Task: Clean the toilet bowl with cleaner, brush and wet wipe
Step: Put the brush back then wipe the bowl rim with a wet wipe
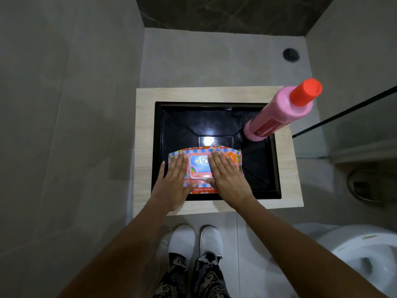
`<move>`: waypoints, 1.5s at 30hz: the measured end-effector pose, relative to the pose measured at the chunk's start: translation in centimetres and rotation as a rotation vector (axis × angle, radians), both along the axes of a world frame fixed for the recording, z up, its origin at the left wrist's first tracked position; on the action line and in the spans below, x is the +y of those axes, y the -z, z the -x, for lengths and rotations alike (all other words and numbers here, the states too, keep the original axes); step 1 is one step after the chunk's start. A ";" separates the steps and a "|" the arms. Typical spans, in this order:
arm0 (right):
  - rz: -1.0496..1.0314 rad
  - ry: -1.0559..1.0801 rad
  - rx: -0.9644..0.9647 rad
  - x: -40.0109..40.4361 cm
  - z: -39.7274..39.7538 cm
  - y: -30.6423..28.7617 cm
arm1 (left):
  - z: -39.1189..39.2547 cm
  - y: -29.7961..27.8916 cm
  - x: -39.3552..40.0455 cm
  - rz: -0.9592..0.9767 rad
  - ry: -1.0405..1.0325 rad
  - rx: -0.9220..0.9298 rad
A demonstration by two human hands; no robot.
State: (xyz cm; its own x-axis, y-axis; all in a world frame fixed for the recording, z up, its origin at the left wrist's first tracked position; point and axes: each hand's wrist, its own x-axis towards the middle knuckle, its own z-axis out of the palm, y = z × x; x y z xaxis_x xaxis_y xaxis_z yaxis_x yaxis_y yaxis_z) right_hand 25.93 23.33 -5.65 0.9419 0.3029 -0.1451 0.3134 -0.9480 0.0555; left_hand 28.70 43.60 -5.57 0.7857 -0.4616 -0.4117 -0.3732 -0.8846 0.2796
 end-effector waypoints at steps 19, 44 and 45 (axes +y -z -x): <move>-0.018 -0.067 -0.053 -1.0 -2.0 -2.8 | -0.1 0.0 0.3 0.032 -0.007 -0.019; -0.129 0.275 0.287 -1.7 -8.1 -2.1 | -2.4 -1.4 -1.1 0.124 0.101 -0.098; -0.167 0.276 0.259 -1.8 -7.8 -2.1 | -2.4 -1.4 -1.2 0.123 0.096 -0.086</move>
